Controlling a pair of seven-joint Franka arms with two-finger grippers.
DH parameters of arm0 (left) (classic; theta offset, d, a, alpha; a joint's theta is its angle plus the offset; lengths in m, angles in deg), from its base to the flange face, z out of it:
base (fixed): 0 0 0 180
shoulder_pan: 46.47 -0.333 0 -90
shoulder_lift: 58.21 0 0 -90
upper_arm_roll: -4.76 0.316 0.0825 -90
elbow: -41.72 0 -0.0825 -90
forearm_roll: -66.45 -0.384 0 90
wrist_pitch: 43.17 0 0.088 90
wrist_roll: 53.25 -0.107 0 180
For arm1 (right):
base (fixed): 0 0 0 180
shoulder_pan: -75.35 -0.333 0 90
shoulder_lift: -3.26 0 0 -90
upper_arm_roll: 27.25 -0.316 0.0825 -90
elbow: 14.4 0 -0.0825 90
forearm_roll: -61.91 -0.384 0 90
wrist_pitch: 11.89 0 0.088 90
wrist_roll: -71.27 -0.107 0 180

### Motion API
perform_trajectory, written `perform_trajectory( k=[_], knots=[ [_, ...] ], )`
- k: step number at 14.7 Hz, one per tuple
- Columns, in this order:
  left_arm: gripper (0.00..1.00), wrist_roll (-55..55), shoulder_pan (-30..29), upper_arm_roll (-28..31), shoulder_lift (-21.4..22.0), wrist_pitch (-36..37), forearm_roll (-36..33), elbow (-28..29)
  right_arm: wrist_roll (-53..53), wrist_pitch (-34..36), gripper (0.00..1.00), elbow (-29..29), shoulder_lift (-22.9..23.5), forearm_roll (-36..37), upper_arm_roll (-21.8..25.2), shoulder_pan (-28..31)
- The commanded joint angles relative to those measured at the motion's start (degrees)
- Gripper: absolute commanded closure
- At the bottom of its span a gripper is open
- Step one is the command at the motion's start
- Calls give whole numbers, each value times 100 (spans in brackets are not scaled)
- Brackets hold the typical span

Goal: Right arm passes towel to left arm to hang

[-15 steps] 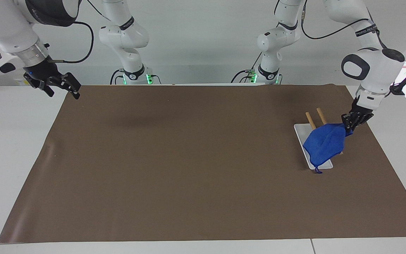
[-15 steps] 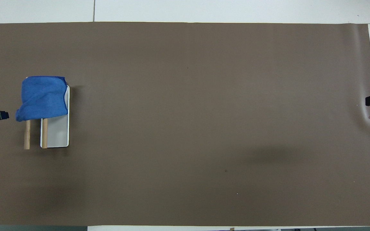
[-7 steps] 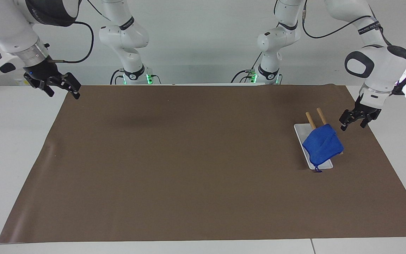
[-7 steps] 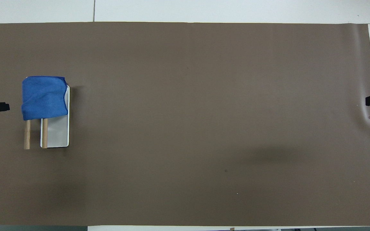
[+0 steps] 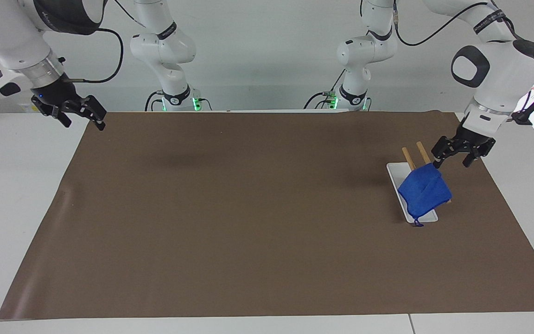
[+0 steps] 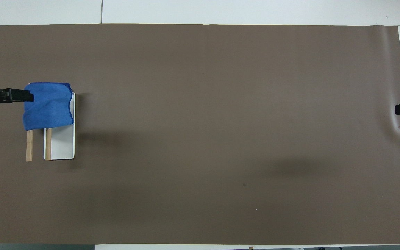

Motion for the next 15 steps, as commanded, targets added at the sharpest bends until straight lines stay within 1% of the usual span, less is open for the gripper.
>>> perform_trajectory(
  k=[1,2,4,6,9,10,12,15],
  knots=[
    [0,343,329,48,-114,751,-121,-652,77,9,0,-57,-59,-26,-26,46],
    [0,526,435,48,-140,1040,-139,-898,77,9,0,-57,-59,-26,-26,46],
    [0,843,733,39,-324,1743,-428,-1539,77,9,0,-66,-59,-26,-26,46],
    [0,906,805,30,-404,2140,-447,-1892,77,9,0,-57,-59,-26,-26,46],
    [0,906,779,12,-404,2519,-394,-2025,77,9,0,-57,-59,-26,-26,46],
    [0,898,770,12,-413,2529,-394,-2043,77,9,0,-57,-59,-26,-26,46],
    [0,898,744,4,-343,2450,-394,-1938,77,9,0,-57,-59,-26,-26,46],
    [0,862,726,12,-264,2572,-359,-1780,77,9,0,-57,-59,-26,-26,46]
  ],
)
